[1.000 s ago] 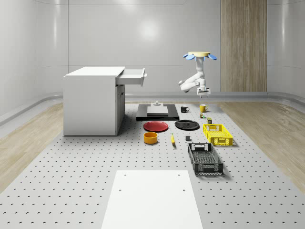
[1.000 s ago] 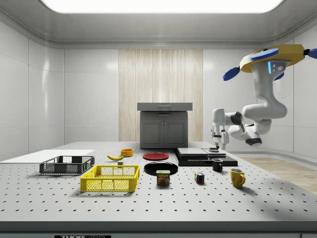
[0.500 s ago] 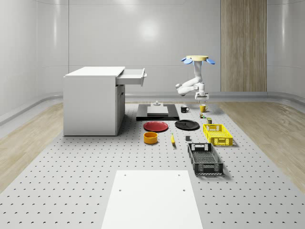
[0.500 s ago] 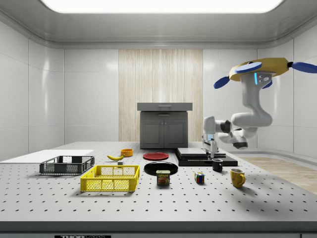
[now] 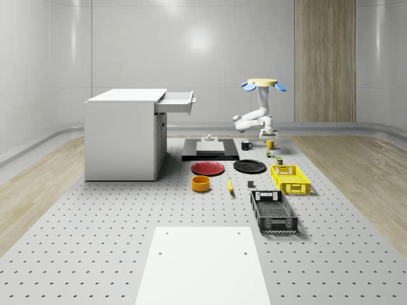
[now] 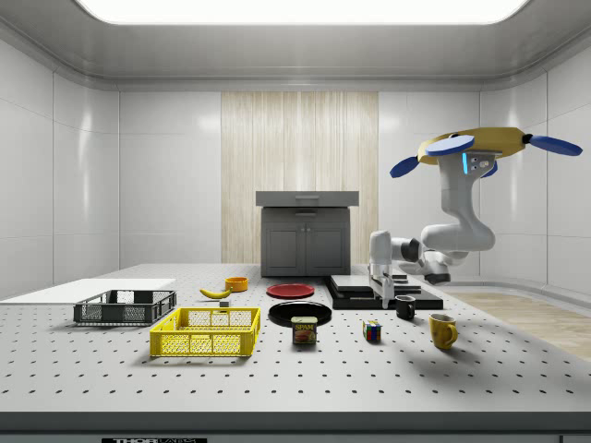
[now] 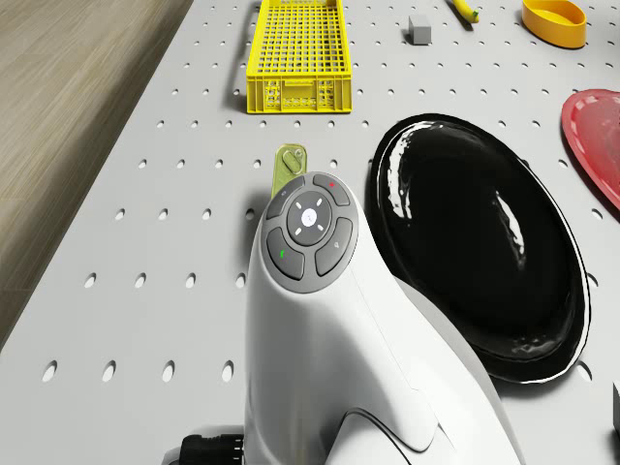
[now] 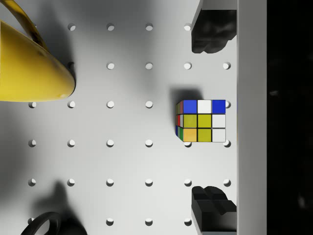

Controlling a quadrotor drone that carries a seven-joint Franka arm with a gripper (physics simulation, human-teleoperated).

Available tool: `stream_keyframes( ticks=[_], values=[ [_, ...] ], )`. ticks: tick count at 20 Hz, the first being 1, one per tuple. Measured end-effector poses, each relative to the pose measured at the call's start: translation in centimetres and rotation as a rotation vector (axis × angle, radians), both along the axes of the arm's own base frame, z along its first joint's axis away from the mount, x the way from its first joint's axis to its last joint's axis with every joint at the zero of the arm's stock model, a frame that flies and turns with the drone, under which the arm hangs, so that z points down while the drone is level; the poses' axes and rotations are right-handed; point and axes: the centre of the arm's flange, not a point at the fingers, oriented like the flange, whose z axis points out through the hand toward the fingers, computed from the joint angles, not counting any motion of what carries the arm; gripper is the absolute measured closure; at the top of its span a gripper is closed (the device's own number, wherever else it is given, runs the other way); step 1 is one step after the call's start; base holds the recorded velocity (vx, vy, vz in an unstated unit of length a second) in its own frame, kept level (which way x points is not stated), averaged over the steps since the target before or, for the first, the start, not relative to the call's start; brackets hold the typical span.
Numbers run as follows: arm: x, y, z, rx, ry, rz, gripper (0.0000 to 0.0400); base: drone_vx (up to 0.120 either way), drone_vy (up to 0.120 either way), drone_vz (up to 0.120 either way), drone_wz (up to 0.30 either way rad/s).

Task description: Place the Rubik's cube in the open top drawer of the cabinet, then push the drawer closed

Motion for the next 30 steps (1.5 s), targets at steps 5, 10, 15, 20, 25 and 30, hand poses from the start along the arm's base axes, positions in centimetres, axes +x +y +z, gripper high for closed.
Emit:
stream_keyframes(
  ticks=[5, 10, 15, 20, 25, 30],
  values=[
    [0.0, 0.0, 0.0, -0.001, 0.0, 0.0, 0.0, 0.12, 0.0, -0.12, 0.0],
    [0.0, 0.0, 0.0, -0.002, 0.0, 0.0, 0.0, 0.0, 0.0, -0.12, 0.0],
    [0.0, 0.0, 1.3, -0.002, 0.0, 0.0, 0.0, 0.0, 0.0, 0.0, 0.0],
    [0.0, 0.4, 2.8, -0.002, 0.0, 0.0, 0.0, 0.0, 0.0, 0.0, 0.0],
    [0.0, 0.7, 3.8, -0.002, 0.0, 0.001, 0.0, 0.0, 0.0, 0.0, 0.0],
    [0.4, 0.8, 4.2, -0.002, 0.0, 0.001, 0.0, 0.0, 0.0, 0.0, 0.0]
  ],
)
